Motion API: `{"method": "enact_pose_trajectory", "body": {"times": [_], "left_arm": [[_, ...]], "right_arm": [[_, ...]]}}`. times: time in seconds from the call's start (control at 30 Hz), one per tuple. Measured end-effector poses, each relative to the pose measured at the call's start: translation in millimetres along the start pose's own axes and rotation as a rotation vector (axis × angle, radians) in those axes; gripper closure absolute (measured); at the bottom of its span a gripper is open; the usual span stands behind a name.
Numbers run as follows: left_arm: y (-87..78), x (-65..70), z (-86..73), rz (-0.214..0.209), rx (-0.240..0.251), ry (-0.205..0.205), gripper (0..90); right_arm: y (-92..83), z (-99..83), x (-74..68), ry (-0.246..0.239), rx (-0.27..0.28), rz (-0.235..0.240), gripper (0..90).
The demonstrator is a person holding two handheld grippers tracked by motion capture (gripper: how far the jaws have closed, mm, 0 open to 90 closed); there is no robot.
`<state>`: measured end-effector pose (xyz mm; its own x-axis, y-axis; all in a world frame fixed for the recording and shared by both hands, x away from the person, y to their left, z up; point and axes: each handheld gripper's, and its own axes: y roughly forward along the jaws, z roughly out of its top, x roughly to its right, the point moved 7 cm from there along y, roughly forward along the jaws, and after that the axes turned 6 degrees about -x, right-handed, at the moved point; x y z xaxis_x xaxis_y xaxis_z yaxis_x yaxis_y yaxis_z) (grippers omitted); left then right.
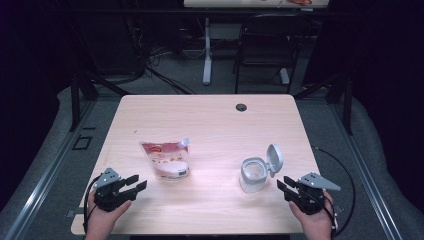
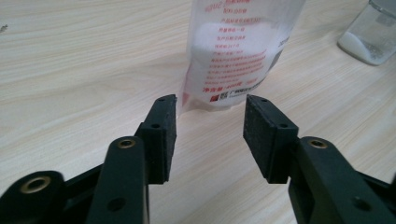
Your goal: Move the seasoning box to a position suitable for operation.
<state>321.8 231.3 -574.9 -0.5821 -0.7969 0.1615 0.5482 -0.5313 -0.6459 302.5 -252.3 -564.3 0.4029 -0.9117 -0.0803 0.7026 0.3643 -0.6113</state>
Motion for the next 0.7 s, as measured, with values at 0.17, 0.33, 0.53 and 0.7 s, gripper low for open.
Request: {"method": "enact_pose_trajectory", "body": {"times": [0.17, 0.33, 0.53, 0.7], "left_arm": [[-0.3, 0.7, 11.4, -0.023, 0.018, -0.003, 51.8], [-8.3, -4.3, 26.4, 0.007, 0.027, 0.01, 53.3], [-17.0, -5.3, 43.3, 0.015, 0.049, 0.019, 56.7], [-19.3, -4.6, 54.1, 0.009, 0.052, 0.041, 56.1]], "right_arm": [[-3.7, 0.9, -1.6, -0.005, 0.025, 0.003, 66.1], [-1.6, -1.0, -2.5, -0.015, 0.022, 0.022, 66.0], [-1.4, -2.6, -2.8, -0.01, 0.02, 0.025, 65.0], [-0.4, -4.3, -1.6, -0.006, 0.01, 0.027, 65.0]]}}
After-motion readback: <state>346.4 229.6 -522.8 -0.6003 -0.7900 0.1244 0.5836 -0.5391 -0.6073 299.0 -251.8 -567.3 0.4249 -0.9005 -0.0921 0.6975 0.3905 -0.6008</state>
